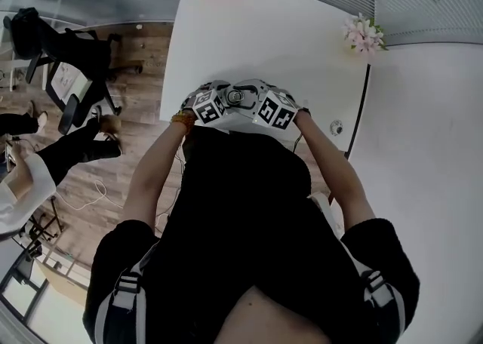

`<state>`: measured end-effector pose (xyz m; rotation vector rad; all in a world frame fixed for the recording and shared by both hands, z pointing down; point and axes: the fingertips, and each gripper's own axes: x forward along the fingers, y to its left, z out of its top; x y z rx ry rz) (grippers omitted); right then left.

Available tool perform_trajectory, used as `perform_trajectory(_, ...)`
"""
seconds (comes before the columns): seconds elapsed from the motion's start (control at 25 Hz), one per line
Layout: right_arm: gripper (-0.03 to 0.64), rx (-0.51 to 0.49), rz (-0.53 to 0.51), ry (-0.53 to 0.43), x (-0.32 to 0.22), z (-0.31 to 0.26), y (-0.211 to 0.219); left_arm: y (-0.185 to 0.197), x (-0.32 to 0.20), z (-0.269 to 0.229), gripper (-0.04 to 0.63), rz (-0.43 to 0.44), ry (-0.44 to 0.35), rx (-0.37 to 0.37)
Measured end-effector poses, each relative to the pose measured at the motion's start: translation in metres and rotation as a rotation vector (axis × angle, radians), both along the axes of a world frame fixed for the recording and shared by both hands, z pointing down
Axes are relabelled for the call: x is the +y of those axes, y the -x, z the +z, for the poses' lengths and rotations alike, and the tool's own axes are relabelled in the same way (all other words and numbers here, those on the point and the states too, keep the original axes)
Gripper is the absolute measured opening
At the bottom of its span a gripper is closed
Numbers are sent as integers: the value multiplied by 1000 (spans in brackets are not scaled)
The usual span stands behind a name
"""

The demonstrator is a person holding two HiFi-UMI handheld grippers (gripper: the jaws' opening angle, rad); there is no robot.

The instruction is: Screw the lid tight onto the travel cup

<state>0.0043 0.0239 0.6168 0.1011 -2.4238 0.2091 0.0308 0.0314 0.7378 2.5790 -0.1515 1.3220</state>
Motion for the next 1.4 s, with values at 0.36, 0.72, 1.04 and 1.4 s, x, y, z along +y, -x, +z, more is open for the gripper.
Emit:
perform_trajectory(0.36, 232, 54, -224, -18, 11, -1, 8, 6, 9, -2, 365, 476, 0, -88)
perform_trajectory(0.72, 264, -64, 49, -16, 3, -6, -2, 19, -6, -19, 422, -135, -74, 144)
perform_trajectory(1.04, 279, -42, 196, -73, -1, -10, 5, 4, -3, -27, 384, -421, -162, 208)
perform_trajectory(1.4, 245, 31, 147, -56, 2, 6, 8, 3, -3, -24, 359, -354, -167, 215)
